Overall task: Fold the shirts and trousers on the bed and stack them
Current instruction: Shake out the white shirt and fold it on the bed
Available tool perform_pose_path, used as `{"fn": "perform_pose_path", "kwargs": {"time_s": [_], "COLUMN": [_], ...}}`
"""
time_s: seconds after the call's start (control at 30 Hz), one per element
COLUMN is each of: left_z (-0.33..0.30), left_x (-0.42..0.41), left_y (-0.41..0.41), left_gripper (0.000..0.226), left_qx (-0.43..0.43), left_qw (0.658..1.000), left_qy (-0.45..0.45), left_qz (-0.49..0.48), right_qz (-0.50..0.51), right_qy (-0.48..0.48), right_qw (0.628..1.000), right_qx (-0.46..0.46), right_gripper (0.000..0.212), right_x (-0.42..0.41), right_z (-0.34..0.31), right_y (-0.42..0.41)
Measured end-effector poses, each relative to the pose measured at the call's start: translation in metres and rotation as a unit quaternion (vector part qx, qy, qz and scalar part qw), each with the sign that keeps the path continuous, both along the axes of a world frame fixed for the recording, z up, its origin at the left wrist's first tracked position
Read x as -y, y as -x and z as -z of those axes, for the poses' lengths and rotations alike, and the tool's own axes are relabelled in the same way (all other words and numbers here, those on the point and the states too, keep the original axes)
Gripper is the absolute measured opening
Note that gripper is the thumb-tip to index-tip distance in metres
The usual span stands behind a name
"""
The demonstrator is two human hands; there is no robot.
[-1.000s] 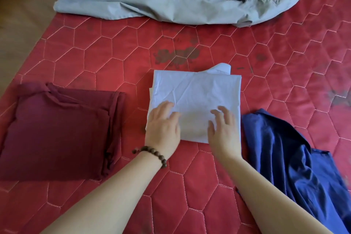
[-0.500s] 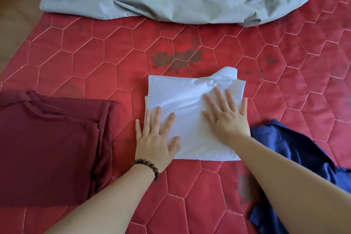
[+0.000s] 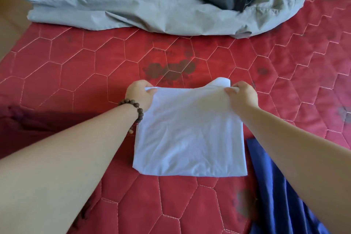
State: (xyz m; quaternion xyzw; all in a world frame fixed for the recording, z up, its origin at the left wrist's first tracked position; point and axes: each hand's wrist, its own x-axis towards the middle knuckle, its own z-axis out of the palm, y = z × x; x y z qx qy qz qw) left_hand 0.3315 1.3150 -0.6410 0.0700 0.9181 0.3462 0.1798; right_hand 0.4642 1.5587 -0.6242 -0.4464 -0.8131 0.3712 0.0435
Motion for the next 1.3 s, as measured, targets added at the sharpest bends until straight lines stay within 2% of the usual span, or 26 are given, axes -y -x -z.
{"fn": "perform_pose_path", "kwargs": {"time_s": [0.1, 0.17, 0.2, 0.27, 0.33, 0.4, 0.47, 0.5, 0.6, 0.7, 0.77, 0.83, 0.9, 0.97, 1.03, 1.13, 1.3], "left_z": [-0.007, -0.014, -0.016, -0.019, -0.016, -0.003, 0.014, 0.024, 0.039, 0.038, 0.036, 0.031, 0.023, 0.015, 0.016, 0.022, 0.019], "left_x": [-0.004, -0.011, -0.013, -0.015, -0.016, -0.016, -0.014, -0.013, -0.007, -0.001, 0.009, 0.019, 0.023, 0.021, 0.019, 0.027, 0.019], "left_y": [0.005, 0.007, 0.005, -0.008, -0.036, -0.066, -0.081, -0.081, -0.067, -0.060, -0.057, -0.053, -0.058, -0.078, -0.102, -0.119, -0.123], "left_gripper": [0.015, 0.014, 0.017, 0.025, 0.024, 0.026, 0.044, 0.052, 0.061, 0.058, 0.054, 0.052, 0.052, 0.049, 0.050, 0.058, 0.049], "left_qx": [-0.049, -0.111, -0.152, -0.233, -0.296, -0.294, -0.230, -0.210, -0.194, -0.192, -0.194, -0.179, -0.200, -0.248, -0.263, -0.235, -0.251], "left_qw": [0.997, 0.993, 0.987, 0.970, 0.945, 0.915, 0.900, 0.897, 0.908, 0.928, 0.930, 0.935, 0.930, 0.916, 0.906, 0.897, 0.904], "left_qy": [-0.048, -0.019, 0.023, 0.075, 0.090, 0.126, 0.189, 0.218, 0.248, 0.211, 0.185, 0.196, 0.229, 0.211, 0.156, 0.168, 0.193], "left_qz": [-0.029, -0.041, -0.037, 0.002, 0.110, 0.244, 0.319, 0.323, 0.278, 0.239, 0.251, 0.236, 0.205, 0.234, 0.292, 0.334, 0.288], "right_qz": [0.017, 0.035, 0.042, 0.027, -0.070, -0.230, -0.347, -0.367, -0.317, -0.251, -0.249, -0.256, -0.247, -0.245, -0.308, -0.366, -0.373], "right_qy": [-0.006, -0.016, -0.041, -0.175, -0.311, -0.356, -0.319, -0.303, -0.295, -0.255, -0.218, -0.189, -0.195, -0.244, -0.250, -0.220, -0.211], "right_qw": [0.997, 0.996, 0.997, 0.984, 0.948, 0.905, 0.882, 0.877, 0.892, 0.928, 0.939, 0.943, 0.942, 0.934, 0.916, 0.901, 0.902], "right_qx": [-0.072, -0.079, -0.058, 0.000, -0.013, -0.026, 0.031, 0.069, 0.131, 0.107, 0.096, 0.102, 0.115, 0.094, 0.064, 0.077, 0.061], "right_gripper": [0.005, 0.007, 0.012, 0.026, 0.031, 0.034, 0.044, 0.049, 0.057, 0.057, 0.056, 0.055, 0.055, 0.055, 0.058, 0.056, 0.050], "right_x": [0.001, 0.004, 0.007, 0.016, 0.037, 0.059, 0.067, 0.067, 0.060, 0.060, 0.057, 0.053, 0.052, 0.059, 0.069, 0.071, 0.060], "right_z": [-0.003, -0.007, -0.008, -0.008, -0.002, 0.011, 0.027, 0.034, 0.052, 0.057, 0.055, 0.051, 0.046, 0.041, 0.039, 0.044, 0.044], "right_y": [0.007, 0.018, 0.022, 0.020, 0.004, -0.016, -0.030, -0.033, -0.033, -0.035, -0.035, -0.033, -0.035, -0.043, -0.056, -0.072, -0.069]}}
